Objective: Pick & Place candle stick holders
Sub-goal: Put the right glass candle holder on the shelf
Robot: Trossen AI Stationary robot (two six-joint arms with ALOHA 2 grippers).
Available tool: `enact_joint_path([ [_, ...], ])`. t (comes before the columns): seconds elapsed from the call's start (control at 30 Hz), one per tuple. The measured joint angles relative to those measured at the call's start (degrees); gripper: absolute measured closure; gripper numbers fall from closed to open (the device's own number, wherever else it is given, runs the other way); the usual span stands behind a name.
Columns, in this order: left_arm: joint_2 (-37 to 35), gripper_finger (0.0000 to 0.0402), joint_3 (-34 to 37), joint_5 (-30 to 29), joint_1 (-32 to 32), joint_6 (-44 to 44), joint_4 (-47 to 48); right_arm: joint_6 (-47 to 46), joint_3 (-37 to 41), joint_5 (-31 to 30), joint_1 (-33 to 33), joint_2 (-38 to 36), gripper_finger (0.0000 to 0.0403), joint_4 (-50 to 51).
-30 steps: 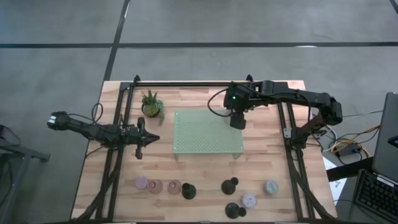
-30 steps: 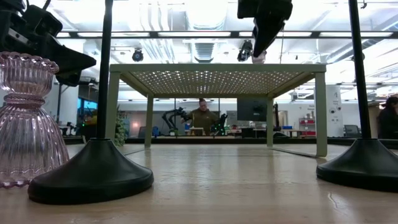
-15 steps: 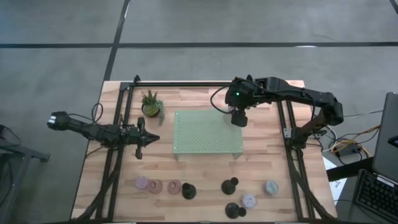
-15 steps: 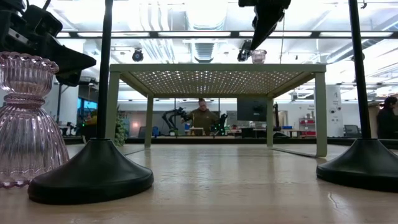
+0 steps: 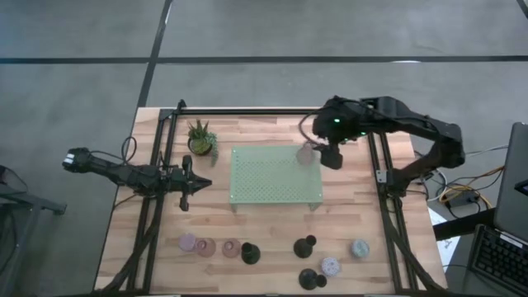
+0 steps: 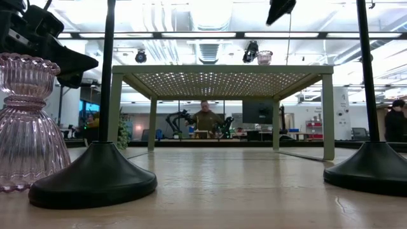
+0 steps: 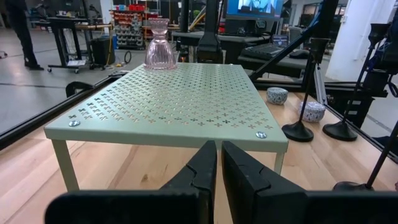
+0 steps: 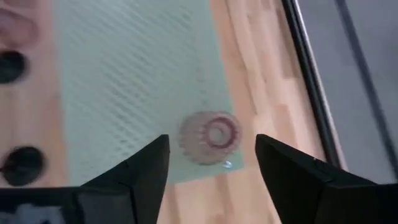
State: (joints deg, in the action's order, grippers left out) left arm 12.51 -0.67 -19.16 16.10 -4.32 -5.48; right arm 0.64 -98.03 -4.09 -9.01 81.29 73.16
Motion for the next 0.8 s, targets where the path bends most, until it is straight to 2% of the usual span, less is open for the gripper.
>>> enact_joint_path([
  [0.13,0.0,0.0371,0.0,0.0,-0.01,0.01,0.02,-0.92,3.45,1.15,2.58,-5.57,0.0226,-2.65],
  [0.37,0.0,0.0371,0.0,0.0,0.0,0.0,0.02,-5.43,14.21,1.03,9.96,-17.05,0.0358,-9.22],
  [0.43,0.0,0.0371,0.0,0.0,0.0,0.0,0.0,-6.23,17.96,0.3,11.96,-20.55,0.0385,-12.75],
  [0.8,0.0,0.0371,0.0,0.0,0.0,-0.01,0.0,-6.73,43.02,-0.53,18.07,-38.31,0.039,-35.1],
])
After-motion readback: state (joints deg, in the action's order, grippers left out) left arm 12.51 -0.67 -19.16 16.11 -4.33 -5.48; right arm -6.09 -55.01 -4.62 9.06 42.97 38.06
